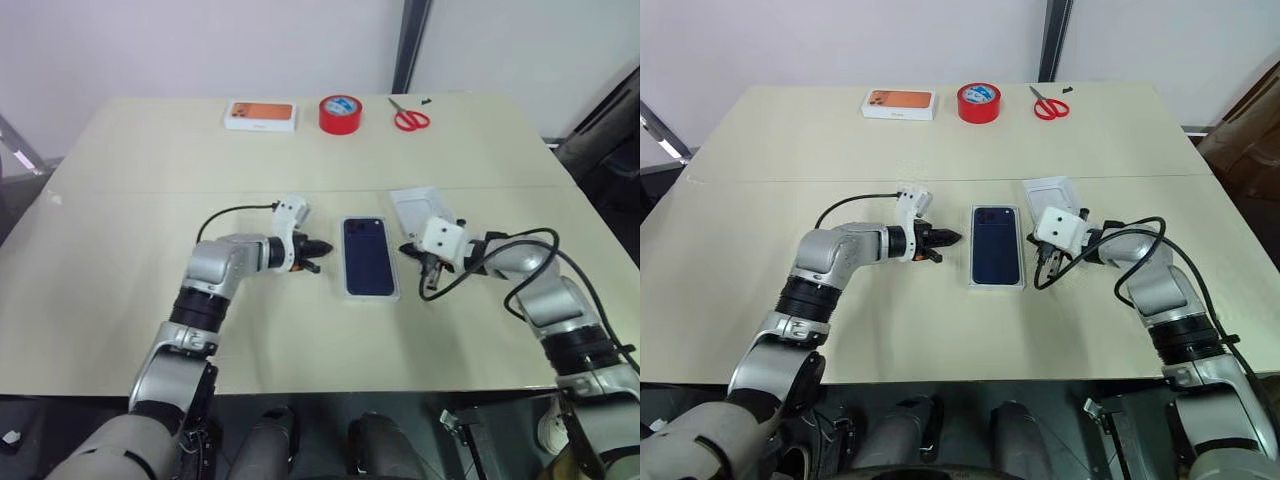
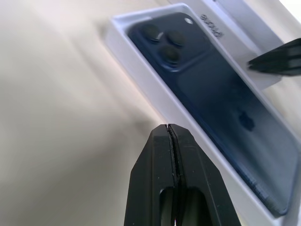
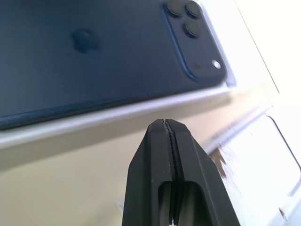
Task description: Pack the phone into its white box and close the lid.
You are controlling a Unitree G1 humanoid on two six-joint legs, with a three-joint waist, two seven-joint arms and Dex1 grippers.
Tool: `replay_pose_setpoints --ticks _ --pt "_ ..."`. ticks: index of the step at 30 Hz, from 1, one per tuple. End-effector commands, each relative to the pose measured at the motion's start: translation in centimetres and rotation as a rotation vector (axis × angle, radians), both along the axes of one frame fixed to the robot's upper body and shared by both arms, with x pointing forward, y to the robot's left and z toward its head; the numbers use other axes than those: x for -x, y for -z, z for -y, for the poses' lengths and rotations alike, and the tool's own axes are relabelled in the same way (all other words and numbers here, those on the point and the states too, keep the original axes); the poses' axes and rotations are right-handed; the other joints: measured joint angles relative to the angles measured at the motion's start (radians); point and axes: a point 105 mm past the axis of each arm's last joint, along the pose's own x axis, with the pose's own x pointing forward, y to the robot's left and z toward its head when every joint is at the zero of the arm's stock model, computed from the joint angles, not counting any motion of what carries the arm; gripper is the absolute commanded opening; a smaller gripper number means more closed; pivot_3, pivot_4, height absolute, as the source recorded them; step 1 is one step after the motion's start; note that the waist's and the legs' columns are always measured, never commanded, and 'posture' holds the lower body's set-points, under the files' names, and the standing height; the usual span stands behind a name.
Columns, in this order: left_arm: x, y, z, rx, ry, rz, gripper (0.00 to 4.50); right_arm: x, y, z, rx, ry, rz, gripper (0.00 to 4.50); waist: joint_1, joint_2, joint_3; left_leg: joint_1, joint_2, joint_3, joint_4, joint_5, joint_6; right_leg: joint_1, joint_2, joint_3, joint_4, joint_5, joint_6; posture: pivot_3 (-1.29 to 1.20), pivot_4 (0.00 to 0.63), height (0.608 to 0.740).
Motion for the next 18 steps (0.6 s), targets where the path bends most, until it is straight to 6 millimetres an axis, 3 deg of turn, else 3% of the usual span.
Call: replay_pose_setpoints --ticks 1,5,7,11,18 --pt "-0.1 -4.0 -0.7 0.094 0.02 0.135 0.9 -0.8 -3.3 0.5 -0.104 0.078 0.049 0.88 0.0 0.0 0.0 0.0 0.0 0.0 0.0 0.0 0.0 0.0 0.0 0.0 0.0 0.0 0.0 0.0 0.15 0.734" --pt "0.1 -5.5 -2.2 0.041 0.04 0.295 2.9 -1.8 -4.5 0.8 -0.177 0.194 0.021 2.9 -0.009 0.0 0.0 0.0 0.0 0.0 0.0 0.0 0.0 0.0 0.0 0.0 0.0 0.0 0.0 0.0 0.15 0.734" --pt "0.8 -6.1 -2.8 0.029 0.088 0.399 3.78 -2.0 -3.8 0.9 -0.172 0.247 -0.052 3.82 -0.012 0.0 0.0 0.0 0.0 0.0 -0.001 0.0 0.0 0.0 0.0 0.0 0.0 0.0 0.0 0.0 0.15 0.734" --pt "2.5 -6.9 -4.2 0.038 0.176 0.556 3.78 -2.0 -3.3 0.5 -0.216 0.323 -0.166 3.82 -0.012 0.001 0.0 0.0 0.0 0.0 -0.001 0.0 0.0 -0.001 0.0 0.0 0.0 0.0 0.0 0.0 0.15 0.734" --pt "4.4 -5.6 -6.0 -0.017 0.245 0.672 3.78 -2.0 -3.5 -0.7 -0.257 0.485 -0.278 3.82 -0.01 0.001 0.0 -0.001 0.0 0.0 -0.002 0.0 0.0 -0.002 -0.001 0.001 0.0 0.0 -0.001 0.0 0.15 0.734"
